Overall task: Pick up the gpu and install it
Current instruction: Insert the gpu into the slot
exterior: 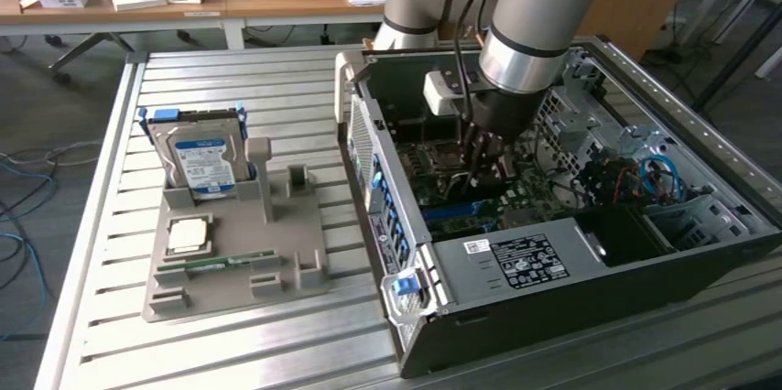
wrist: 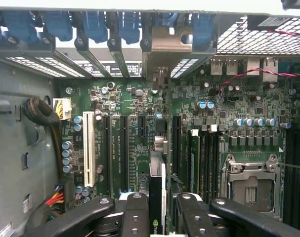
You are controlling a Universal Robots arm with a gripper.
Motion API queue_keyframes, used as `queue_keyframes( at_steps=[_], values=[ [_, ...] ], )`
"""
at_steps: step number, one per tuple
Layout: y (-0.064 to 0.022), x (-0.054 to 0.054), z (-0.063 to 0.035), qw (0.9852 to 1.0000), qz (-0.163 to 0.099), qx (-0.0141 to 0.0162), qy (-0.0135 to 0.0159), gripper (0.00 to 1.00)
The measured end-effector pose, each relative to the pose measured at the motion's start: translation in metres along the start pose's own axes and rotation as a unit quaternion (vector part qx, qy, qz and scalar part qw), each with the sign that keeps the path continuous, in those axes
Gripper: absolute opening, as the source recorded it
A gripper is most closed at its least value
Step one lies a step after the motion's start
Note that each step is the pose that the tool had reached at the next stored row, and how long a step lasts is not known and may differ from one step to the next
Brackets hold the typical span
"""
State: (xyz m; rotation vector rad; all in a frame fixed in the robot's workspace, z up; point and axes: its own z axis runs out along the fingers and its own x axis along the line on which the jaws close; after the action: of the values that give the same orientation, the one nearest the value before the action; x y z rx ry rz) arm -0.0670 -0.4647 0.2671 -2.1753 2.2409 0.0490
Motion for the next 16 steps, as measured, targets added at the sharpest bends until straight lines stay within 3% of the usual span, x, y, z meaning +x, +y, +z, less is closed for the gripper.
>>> queue_keyframes(
  at_steps=[16],
  values=[
    [0.0032,0.0001,0.0001,1.0000,0.000,0.0000,0.0000,0.26]
  ],
)
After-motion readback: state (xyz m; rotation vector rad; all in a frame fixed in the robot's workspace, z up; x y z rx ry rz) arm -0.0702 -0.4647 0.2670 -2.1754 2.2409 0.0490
